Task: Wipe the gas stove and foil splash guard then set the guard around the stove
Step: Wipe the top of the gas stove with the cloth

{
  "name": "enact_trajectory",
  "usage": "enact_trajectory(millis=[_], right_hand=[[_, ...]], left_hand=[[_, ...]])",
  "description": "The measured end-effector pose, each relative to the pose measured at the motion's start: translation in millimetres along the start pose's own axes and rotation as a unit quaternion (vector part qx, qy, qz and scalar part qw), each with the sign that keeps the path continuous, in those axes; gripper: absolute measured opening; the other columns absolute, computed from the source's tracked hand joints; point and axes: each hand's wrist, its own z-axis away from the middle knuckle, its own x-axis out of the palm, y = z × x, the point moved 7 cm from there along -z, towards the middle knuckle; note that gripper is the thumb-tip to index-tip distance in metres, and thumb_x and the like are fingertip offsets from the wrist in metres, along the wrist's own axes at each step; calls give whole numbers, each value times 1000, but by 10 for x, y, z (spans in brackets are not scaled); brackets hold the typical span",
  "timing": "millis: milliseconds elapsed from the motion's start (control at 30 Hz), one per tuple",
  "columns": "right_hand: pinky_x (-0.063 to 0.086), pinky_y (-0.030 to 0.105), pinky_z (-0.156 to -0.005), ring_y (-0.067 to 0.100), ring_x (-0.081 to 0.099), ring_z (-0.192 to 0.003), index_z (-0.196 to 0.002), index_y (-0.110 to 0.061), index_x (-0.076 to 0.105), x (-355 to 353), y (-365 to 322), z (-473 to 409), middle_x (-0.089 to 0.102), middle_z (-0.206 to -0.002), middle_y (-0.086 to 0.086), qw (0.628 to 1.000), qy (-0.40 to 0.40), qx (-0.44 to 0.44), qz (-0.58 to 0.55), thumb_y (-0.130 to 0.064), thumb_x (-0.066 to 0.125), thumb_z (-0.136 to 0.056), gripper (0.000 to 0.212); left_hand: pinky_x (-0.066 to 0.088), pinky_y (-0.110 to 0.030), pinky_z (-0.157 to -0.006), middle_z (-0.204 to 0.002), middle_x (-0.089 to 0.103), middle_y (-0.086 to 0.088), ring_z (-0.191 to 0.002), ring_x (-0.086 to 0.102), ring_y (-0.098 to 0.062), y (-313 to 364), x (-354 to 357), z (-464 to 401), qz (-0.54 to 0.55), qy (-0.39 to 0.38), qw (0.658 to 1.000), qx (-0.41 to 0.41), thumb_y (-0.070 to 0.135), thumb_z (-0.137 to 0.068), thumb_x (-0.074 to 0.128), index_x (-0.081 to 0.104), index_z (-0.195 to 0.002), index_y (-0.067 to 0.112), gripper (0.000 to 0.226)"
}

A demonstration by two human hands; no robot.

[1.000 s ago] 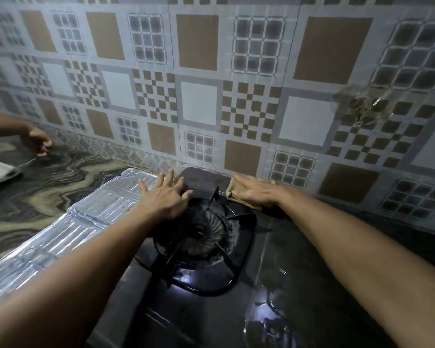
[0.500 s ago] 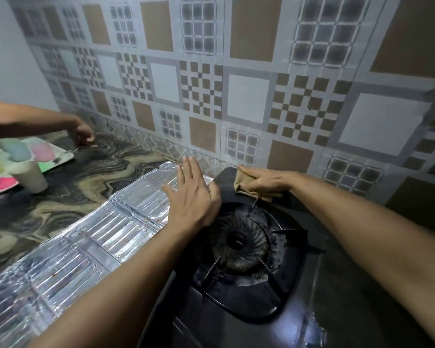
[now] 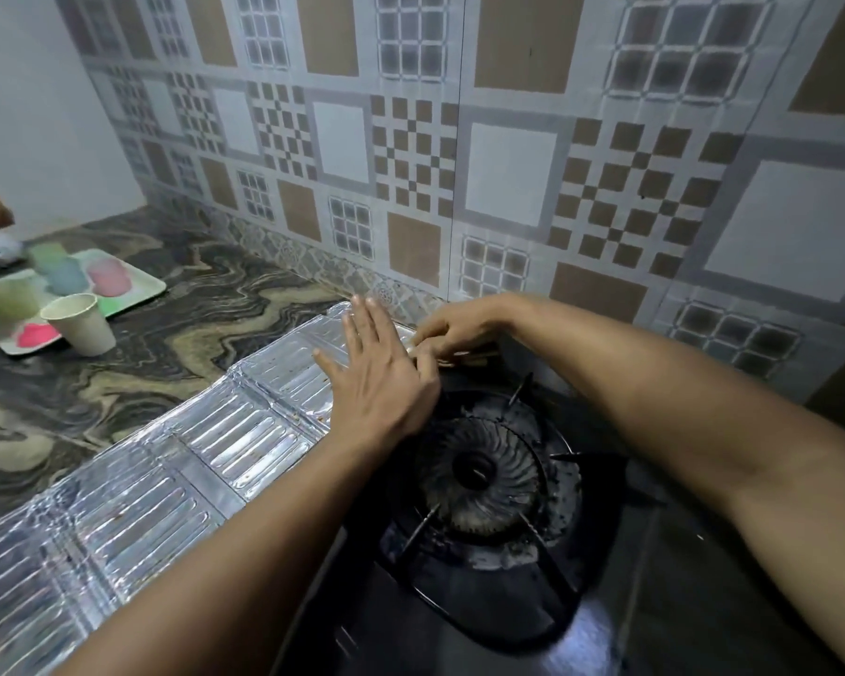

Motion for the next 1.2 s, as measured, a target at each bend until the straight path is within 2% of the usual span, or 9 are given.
enact_trajectory(millis=[100, 200, 333, 433, 567, 700, 900, 1100, 1200], right_hand=[[16, 42, -116, 24, 25, -141, -152, -29, 20, 9, 302, 269, 21, -159, 2, 999, 21, 43, -26, -48, 51, -94, 68], [10, 38, -117, 28, 12, -147, -153, -32, -5, 156, 582, 592, 2, -163, 4, 992, 37, 100, -65, -45, 44, -98, 75], [-11, 60, -113, 37, -17, -145, -152, -38, -3, 407, 1058, 1072, -14, -161, 3, 977, 28, 200, -64, -60, 42, -92, 78], [-12, 62, -113, 34, -20, -145, -154, -32, -2, 487, 1143, 1220, -18, -160, -1, 975, 30, 218, -29, -61, 39, -92, 80], [-8, 54, -114, 32, -14, -147, -153, -19, -8, 380, 684, 969, -17, -160, 3, 985, 65, 157, -22, -51, 32, -99, 75], [-10, 48, -115, 26, -16, -147, -153, -23, -7, 317, 518, 732, -17, -160, 7, 990, 81, 110, -39, -50, 32, -100, 71], [-6, 28, -115, 19, -10, -148, -153, -16, -6, 541, 626, 1267, -11, -161, 3, 989, 86, 105, -59, -39, 32, -103, 67], [-9, 58, -116, 21, -19, -146, -150, -26, -22, 1050, 856, 2177, -28, -156, -2, 973, 68, 217, -51, -56, 33, -97, 81], [-15, 60, -113, 17, -28, -143, -149, -24, -22, 1346, 598, 2447, -33, -153, -3, 977, 59, 202, -32, -52, 32, -99, 79]], left_hand=[[-3, -64, -114, -160, -20, -8, -148, -13, -25, -12, 55, -31, -20, -25, 999, -3, 63, -93, 20, -13, -152, 7, 88], [-3, -66, -113, -160, -18, -9, -148, -13, -27, -20, 107, -53, -38, -44, 998, -3, 67, -91, 21, -11, -152, 6, 91], [0, -67, -112, -161, -14, -10, -149, -9, -28, -3, 119, -48, -47, -47, 998, -6, 64, -92, 22, -7, -153, 6, 89], [2, -69, -111, -162, -11, -10, -149, -6, -29, 33, 101, -15, -62, -40, 997, -2, 62, -92, 21, -3, -153, 5, 87], [3, -70, -111, -162, -10, -10, -149, -4, -29, 40, 88, -16, -61, -33, 998, 1, 60, -93, 24, -1, -153, 6, 85], [9, -68, -110, -162, -6, -10, -150, 2, -28, 20, 81, -47, -79, -17, 997, -3, 62, -92, 25, 3, -153, 6, 86], [13, -69, -109, -162, 0, -10, -149, 7, -31, 49, 69, -39, -97, -18, 995, -1, 57, -94, 25, 13, -151, 7, 77], [22, -69, -105, -161, 8, -13, -144, 20, -34, 29, 46, -41, -99, -11, 995, 2, 55, -93, 27, 27, -145, 6, 72], [24, -67, -104, -161, 10, -14, -143, 23, -34, 38, 54, -28, -93, -19, 995, -3, 55, -93, 29, 29, -144, 6, 71]])
